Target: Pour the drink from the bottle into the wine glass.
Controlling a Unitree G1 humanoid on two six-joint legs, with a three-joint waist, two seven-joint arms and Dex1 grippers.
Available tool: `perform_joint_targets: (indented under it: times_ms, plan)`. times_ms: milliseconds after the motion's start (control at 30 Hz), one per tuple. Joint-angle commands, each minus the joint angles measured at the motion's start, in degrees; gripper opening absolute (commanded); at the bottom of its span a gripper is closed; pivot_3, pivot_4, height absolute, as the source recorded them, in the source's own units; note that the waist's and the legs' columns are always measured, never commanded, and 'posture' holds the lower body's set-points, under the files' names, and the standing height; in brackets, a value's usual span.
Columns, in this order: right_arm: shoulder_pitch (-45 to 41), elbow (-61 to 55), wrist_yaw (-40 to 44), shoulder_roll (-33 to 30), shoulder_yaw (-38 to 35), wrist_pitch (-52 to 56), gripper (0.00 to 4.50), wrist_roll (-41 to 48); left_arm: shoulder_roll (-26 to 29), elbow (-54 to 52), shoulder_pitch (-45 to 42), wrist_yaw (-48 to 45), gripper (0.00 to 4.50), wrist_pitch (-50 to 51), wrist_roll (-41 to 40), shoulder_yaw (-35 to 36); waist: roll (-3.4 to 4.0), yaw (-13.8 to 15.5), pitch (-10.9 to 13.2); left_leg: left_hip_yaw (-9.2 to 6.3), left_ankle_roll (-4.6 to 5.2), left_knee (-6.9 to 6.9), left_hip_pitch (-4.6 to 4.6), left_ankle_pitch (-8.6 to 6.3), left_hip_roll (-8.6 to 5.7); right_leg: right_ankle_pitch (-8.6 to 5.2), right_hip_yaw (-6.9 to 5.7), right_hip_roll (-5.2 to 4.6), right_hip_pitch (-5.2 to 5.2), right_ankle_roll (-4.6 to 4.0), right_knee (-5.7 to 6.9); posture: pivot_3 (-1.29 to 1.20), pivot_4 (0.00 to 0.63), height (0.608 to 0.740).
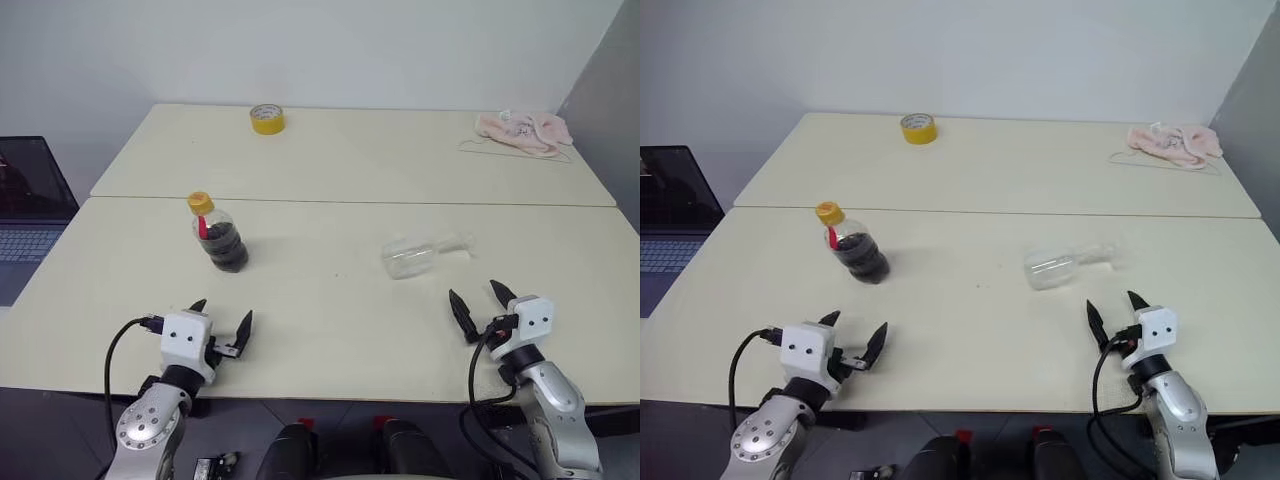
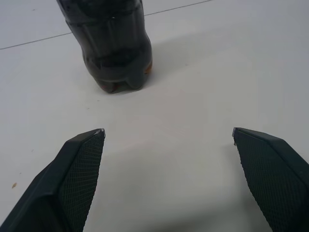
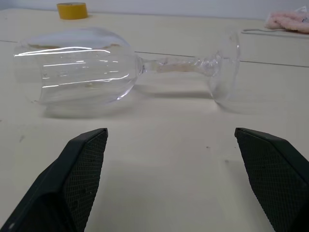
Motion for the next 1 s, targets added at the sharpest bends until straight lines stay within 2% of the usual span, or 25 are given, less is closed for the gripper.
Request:
perform_joint_targets:
  times_ms: [33,300,367,533,767,1000]
  plan:
    - [-0.33,-2.13,-0.03,-0.13,0.00,-0.93,4.50,0.08,0.66,0.16,-0.66,-0.69,4.48,-2.82,0.94,-0.04,0.00,0.00,0.00,0.00,0.00,0.00,0.00,0.00,0.00,0.00,0.00,0.00,0.00,0.00,0.00,0.00,0.150,0.740]
    - [0.87,-5.62,2.17,-0.50,3.37,-0.23,4.50,0.37,0.26,0.90,-1.44,0.44,4.48,0.27,2.49,-0.06,0.00,-0.03,0.00,0.00,0.00,0.00,0.00,0.00,0.00,0.00,0.00,0.00,0.00,0.00,0.00,0.00,0.150,0.740]
    - [1.39,-8.12,1.75,-0.66,4.55,2.83,4.50,0.49,-0.16,0.87,-2.14,-0.82,4.48,0.32,-1.14,1.94,0.00,-0.02,0.00,-0.01,0.00,0.00,0.00,0.00,0.00,0.00,0.00,0.00,0.00,0.00,0.00,0.00,0.150,0.740]
    - [1.83,-12.73,3.02,-2.30,6.76,6.34,4.50,0.65,0.42,-0.31,-3.59,-3.05,4.48,-1.19,-4.22,3.40,0.00,0.06,0.00,-0.03,0.00,0.01,-0.01,0.00,0.00,0.00,-0.01,0.00,0.01,0.00,-0.01,0.00,0.150,0.740]
    - [2.86,-20.64,8.04,-7.32,10.03,7.81,4.50,1.72,3.14,3.40,-7.16,-6.68,4.48,-0.71,-8.38,6.57,0.00,0.03,0.00,-0.06,0.00,0.01,0.00,0.00,0.00,0.00,-0.06,0.00,0.01,0.00,-0.01,0.00,0.150,0.740]
    - [0.93,-22.14,10.61,-10.08,11.84,9.29,4.50,1.39,6.60,9.64,-13.43,-6.34,4.48,2.54,-6.54,6.65,-0.02,0.06,0.01,-0.09,0.00,0.04,0.01,0.00,-0.01,0.00,-0.11,0.00,0.05,0.00,-0.02,0.00,0.150,0.740]
